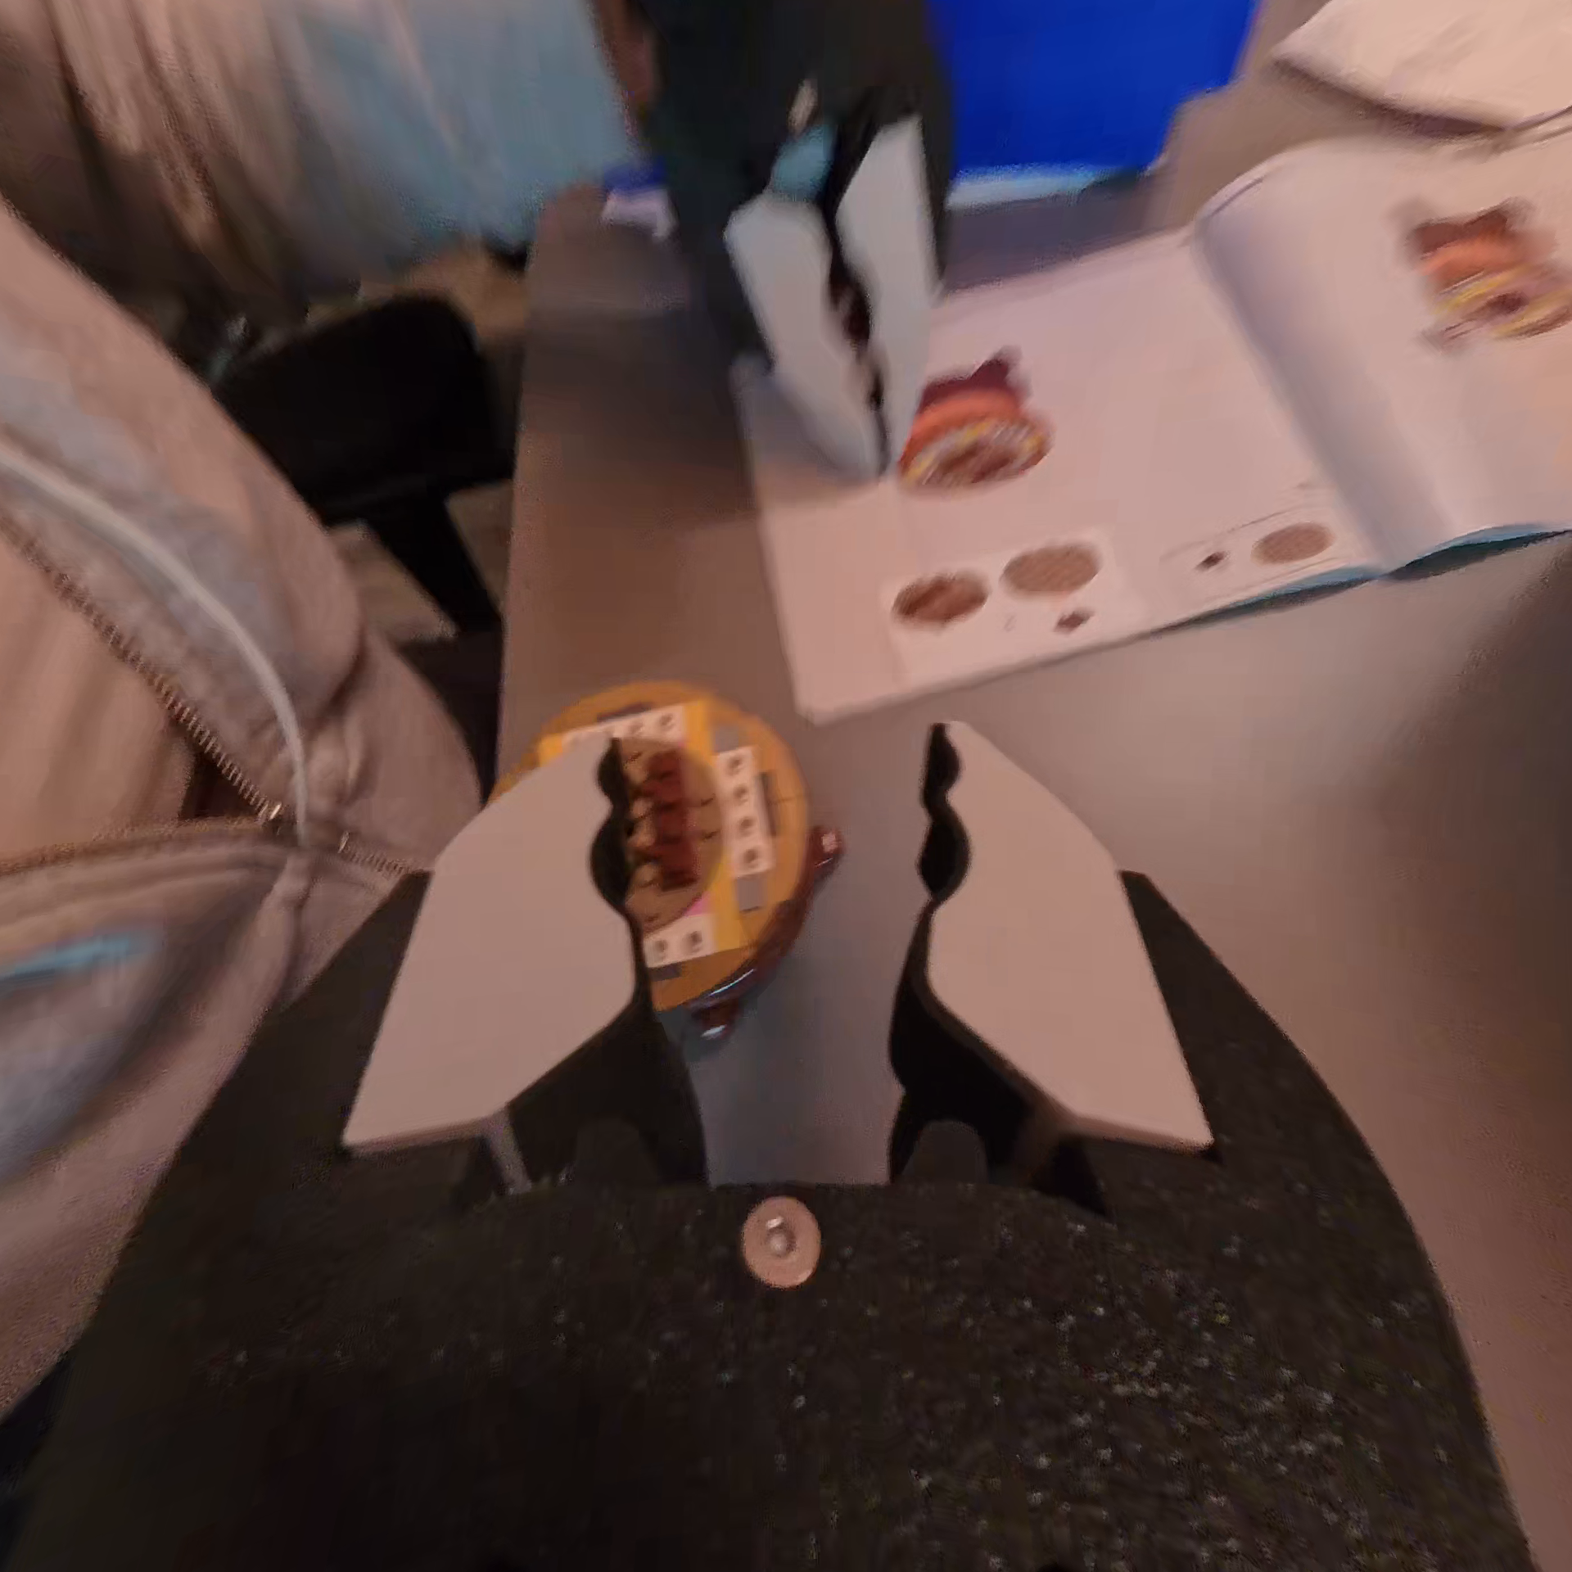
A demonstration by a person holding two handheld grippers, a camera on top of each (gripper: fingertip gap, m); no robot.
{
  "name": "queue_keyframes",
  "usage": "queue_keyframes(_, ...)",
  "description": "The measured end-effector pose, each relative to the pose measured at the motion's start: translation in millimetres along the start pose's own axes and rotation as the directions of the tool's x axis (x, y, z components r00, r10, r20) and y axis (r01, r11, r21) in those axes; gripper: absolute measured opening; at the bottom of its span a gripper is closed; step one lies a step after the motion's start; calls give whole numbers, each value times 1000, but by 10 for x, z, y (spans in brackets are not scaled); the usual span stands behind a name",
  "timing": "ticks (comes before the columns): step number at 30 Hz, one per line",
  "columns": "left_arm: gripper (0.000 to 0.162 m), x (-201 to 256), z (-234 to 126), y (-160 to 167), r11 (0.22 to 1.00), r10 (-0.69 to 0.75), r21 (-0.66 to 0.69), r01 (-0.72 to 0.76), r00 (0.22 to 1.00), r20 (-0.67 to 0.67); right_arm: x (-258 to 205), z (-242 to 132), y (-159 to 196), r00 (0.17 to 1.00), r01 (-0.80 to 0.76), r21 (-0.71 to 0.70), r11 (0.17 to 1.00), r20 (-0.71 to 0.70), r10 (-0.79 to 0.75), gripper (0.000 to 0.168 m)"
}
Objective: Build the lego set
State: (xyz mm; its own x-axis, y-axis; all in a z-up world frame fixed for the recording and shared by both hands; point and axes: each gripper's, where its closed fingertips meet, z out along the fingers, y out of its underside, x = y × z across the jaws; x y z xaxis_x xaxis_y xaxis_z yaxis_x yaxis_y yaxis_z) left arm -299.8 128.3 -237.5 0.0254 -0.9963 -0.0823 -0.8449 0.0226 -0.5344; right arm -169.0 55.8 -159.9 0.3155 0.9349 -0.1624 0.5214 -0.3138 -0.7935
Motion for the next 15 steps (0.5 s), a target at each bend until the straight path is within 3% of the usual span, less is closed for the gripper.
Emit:
queue_keyframes(3,0,166,242,-432,939,-245,199,281,951,-187,290,-37,-96,993,-87,36,996,-74,89,34)
queue_keyframes(5,0,197,395,-685,896,-331,241,373,922,-198,398,29,-29,989,-112,-20,994,-95,109,24)
queue_keyframes(8,1,229,491,-965,904,-335,246,351,936,-104,544,156,134,986,-105,-132,986,-144,85,10)
queue_keyframes(10,3,162,256,-1097,905,-309,292,311,950,-54,620,258,249,983,-81,-206,975,-176,44,9)
queue_keyframes(13,12,-399,-235,-981,955,-173,283,92,945,277,677,437,413,977,-4,-285,959,-204,-57,10)
queue_keyframes(15,19,-909,-469,-827,985,-20,157,-77,843,537,683,490,475,968,62,-278,958,-216,-125,3)
